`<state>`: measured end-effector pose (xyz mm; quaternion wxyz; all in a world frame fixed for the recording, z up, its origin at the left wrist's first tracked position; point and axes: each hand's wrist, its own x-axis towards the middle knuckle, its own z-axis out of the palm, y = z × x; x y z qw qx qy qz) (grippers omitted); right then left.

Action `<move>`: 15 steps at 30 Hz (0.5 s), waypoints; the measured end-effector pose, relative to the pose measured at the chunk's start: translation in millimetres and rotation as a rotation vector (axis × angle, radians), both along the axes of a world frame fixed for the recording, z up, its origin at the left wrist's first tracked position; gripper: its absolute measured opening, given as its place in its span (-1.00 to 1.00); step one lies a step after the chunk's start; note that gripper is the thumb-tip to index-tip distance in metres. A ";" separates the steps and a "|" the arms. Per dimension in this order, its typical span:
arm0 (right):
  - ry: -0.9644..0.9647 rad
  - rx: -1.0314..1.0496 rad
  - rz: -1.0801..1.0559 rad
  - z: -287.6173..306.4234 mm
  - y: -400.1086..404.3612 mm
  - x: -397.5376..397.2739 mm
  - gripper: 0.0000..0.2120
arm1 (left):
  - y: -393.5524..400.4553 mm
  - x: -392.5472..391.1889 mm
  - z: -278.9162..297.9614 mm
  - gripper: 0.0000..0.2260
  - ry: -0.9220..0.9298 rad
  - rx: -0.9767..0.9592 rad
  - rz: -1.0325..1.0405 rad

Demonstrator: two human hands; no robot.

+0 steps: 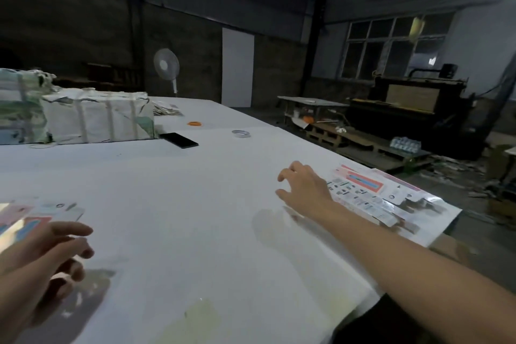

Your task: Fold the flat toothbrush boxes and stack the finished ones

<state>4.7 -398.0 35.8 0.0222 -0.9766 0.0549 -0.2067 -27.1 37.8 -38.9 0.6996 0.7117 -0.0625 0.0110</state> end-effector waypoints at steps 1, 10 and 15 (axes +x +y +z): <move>-0.013 0.041 0.069 1.3 23.8 2.0 -0.75 | 2.4 1.5 12.4 -0.85 0.017 0.021 0.048; 0.013 0.303 0.684 -8.3 239.0 -13.8 -0.76 | -3.2 -22.2 43.8 -0.78 -0.386 0.796 0.439; 0.009 0.331 0.810 -36.4 278.2 -19.5 -0.80 | 21.5 -15.2 47.0 -0.55 -0.140 1.371 0.460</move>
